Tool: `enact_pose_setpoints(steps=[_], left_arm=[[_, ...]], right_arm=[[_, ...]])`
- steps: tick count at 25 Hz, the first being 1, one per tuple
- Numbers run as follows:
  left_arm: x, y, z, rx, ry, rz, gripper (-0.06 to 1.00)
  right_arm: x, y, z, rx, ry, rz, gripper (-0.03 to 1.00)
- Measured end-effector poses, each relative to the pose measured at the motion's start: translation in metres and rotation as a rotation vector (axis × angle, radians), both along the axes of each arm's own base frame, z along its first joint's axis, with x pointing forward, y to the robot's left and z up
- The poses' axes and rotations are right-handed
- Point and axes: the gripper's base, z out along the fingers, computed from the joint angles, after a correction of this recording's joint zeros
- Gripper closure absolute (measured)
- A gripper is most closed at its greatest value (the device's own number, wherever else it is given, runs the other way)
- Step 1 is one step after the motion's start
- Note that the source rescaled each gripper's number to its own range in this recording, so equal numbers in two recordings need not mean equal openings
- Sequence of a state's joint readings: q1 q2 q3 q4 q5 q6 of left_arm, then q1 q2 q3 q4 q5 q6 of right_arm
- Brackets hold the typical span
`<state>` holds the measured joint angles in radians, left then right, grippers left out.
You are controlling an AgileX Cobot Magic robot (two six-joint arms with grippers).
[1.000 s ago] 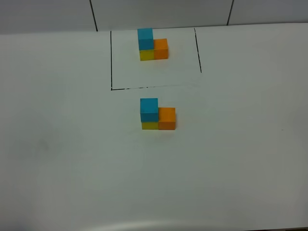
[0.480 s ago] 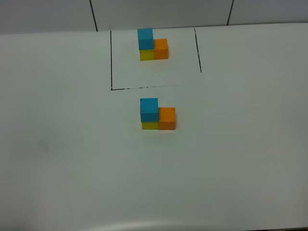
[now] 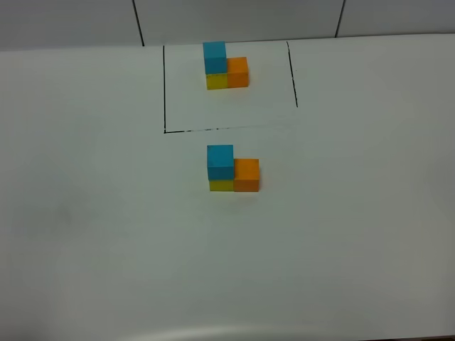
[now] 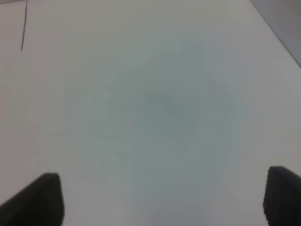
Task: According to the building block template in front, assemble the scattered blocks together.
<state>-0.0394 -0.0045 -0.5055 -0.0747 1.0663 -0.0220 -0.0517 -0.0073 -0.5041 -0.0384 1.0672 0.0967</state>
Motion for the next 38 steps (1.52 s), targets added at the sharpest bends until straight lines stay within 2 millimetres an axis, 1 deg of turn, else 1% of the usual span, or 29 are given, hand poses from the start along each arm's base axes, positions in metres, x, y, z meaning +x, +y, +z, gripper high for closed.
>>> enact_pose_setpoints(steps=[20, 27, 38], left_arm=[[0.0, 0.0, 0.0, 0.0, 0.0, 0.0, 0.87], [0.0, 0.0, 0.0, 0.0, 0.0, 0.0, 0.87], [0.0, 0.0, 0.0, 0.0, 0.0, 0.0, 0.87]], right_arm=[[0.0004, 0.0, -0.0008, -0.003, 0.003, 0.002, 0.24], [0.0005, 0.0021, -0.0009, -0.02, 0.005, 0.036, 0.24], [0.0005, 0.0023, -0.0009, -0.018, 0.005, 0.038, 0.24]])
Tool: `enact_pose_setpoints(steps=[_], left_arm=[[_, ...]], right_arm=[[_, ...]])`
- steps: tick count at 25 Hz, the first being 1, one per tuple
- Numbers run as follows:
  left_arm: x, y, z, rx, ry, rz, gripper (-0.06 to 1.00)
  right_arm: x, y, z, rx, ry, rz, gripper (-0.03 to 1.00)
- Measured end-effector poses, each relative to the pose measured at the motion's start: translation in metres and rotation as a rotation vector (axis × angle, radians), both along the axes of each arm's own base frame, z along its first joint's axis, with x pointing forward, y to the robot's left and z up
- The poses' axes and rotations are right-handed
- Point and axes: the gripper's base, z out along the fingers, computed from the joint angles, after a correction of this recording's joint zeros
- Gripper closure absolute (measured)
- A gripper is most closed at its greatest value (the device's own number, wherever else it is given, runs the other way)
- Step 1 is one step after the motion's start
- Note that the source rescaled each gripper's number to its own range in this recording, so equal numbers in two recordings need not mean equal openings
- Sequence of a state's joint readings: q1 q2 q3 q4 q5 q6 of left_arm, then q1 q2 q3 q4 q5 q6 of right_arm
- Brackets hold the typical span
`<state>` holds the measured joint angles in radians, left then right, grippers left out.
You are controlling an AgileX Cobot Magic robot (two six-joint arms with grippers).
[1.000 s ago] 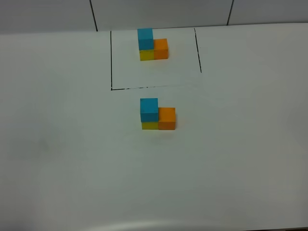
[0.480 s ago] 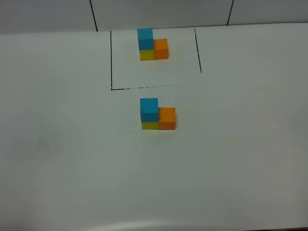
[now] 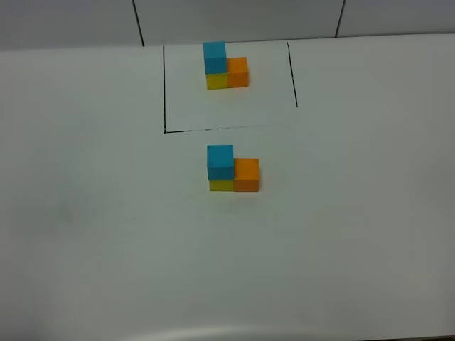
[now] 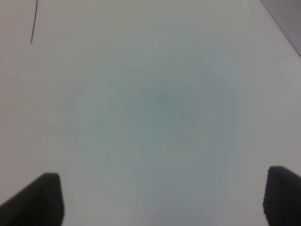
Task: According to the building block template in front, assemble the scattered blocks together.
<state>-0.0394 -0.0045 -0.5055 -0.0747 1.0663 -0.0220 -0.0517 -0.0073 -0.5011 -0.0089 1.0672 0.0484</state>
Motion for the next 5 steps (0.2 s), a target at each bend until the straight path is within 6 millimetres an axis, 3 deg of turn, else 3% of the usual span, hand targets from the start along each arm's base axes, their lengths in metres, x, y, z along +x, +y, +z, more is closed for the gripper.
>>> enact_pose_setpoints(steps=[5], left_arm=[[0.0, 0.0, 0.0, 0.0, 0.0, 0.0, 0.87]], right_arm=[[0.0, 0.0, 0.0, 0.0, 0.0, 0.0, 0.24]])
